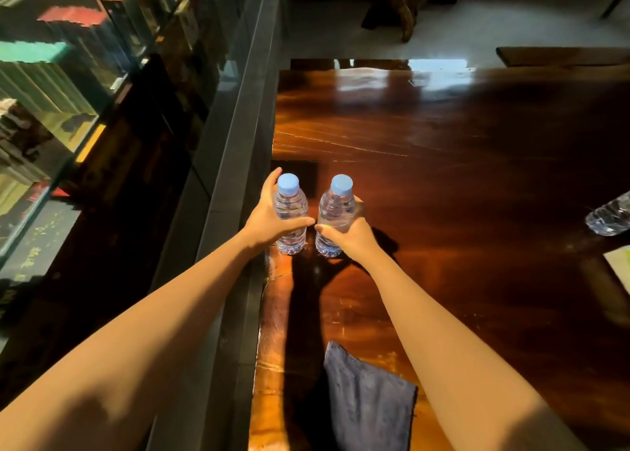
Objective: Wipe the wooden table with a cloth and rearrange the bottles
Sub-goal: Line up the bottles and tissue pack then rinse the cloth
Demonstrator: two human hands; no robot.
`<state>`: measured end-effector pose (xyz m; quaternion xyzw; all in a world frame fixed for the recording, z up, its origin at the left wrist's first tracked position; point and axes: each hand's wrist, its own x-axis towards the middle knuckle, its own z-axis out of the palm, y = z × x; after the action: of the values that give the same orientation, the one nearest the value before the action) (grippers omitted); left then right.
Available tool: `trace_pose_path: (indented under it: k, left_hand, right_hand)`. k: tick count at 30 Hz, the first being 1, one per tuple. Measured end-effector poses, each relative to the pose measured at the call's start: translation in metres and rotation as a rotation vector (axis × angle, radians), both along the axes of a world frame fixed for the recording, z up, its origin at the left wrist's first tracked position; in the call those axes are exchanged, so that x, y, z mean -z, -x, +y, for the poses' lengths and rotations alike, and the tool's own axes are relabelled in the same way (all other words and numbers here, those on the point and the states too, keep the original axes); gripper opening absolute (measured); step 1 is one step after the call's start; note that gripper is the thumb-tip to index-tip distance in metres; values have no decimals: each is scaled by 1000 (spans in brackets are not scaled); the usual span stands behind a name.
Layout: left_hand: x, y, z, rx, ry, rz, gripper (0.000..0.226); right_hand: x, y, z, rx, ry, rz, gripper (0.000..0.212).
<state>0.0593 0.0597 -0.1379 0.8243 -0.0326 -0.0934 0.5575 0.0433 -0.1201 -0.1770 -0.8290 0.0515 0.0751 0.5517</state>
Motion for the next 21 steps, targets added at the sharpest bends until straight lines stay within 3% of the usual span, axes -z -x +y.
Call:
trace_pose_path:
  k: [2,5,7,9,11,12,16,21]
  left_hand:
    - [1,7,1,-6,74,64,110]
    - [13,27,3,-70,12,116,89]
    - [20,42,1,-113,-158,298,69]
    - [21,54,-9,8,-460,487,50]
    - [17,63,-28,157,-764,516,56]
    - [13,66,-42,207,-824,509,62]
    - [3,66,-111,406,-776,470,65]
    - [0,58,-207,437,-734,300,66]
  right_hand:
    - [0,2,-9,-38,121,23,82]
    - [3,9,-31,-102,327,193,111]
    - [4,15,-46,-163,418,261,117]
    - [6,21,-62,-239,516,271,117]
    - [8,27,-80,-301,583,282,116]
    - [9,30,-90,-325,605,293,115]
    - [8,41,-135,-395,662,343,112]
    - [0,53,-210,-347,663,360,109]
